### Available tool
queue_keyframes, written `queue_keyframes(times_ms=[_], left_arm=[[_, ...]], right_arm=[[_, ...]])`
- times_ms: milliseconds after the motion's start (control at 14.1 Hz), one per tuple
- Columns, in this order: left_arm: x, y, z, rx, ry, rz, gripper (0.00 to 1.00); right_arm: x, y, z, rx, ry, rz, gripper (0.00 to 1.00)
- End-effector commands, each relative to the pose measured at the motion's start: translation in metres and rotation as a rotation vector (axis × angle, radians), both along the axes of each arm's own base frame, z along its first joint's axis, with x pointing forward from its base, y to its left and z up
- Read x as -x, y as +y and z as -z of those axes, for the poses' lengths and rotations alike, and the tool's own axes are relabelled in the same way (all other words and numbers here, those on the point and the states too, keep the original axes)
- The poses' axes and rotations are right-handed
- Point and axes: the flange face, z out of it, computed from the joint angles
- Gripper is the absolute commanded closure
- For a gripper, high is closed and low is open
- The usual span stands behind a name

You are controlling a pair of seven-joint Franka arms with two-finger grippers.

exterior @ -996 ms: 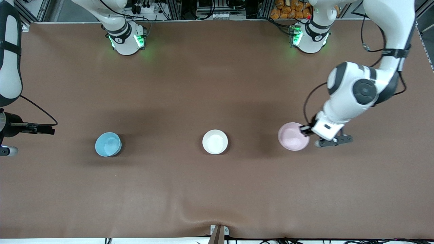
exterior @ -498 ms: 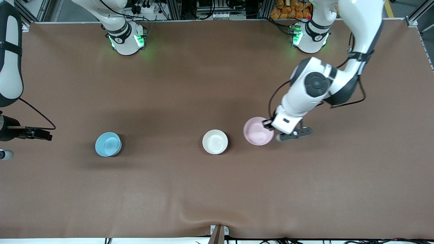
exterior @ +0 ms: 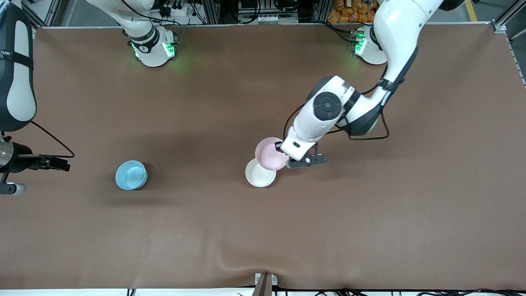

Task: Stack pink and blue bowls on white bowl
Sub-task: 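Carry the pink bowl with the left gripper onto the white bowl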

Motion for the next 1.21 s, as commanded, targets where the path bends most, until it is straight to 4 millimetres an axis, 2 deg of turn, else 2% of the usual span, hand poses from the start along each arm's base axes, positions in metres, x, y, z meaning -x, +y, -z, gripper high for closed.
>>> queue_keyframes(times_ms=[0,142,213,427,640,783,996,1139], left_arm=[[-0.016,-0.007,0.015,0.002,-0.043,0.004,1.00],[-0.016,-0.022,0.028,0.039,-0.074,0.018,1.00],[-0.019,-0.023,0.033,0.043,-0.101,0.023,1.00],[-0.018,-0.030,0.045,0.062,-0.135,0.040,1.00],[-0.012,-0.037,0.054,0.056,-0.147,0.068,1.00],[-0.012,-0.036,0.063,0.042,-0.147,0.082,1.00],[-0.011,-0.036,0.079,0.042,-0.149,0.091,1.00],[-0.015,-0.034,0.083,0.057,-0.162,0.077,1.00]], right_arm=[[-0.004,0.005,0.022,0.001,0.034,-0.017,0.00],[-0.010,0.006,0.048,-0.001,0.043,-0.022,0.00],[-0.010,0.011,0.062,-0.002,0.042,-0.028,0.00],[0.002,0.017,0.105,-0.006,0.067,-0.038,0.00],[0.018,0.018,0.134,-0.010,0.122,0.000,0.00],[0.020,0.022,0.149,-0.002,0.098,0.041,0.00],[0.025,0.048,0.184,0.013,0.029,0.122,0.00],[0.025,0.065,0.207,0.021,0.015,0.190,0.00]])
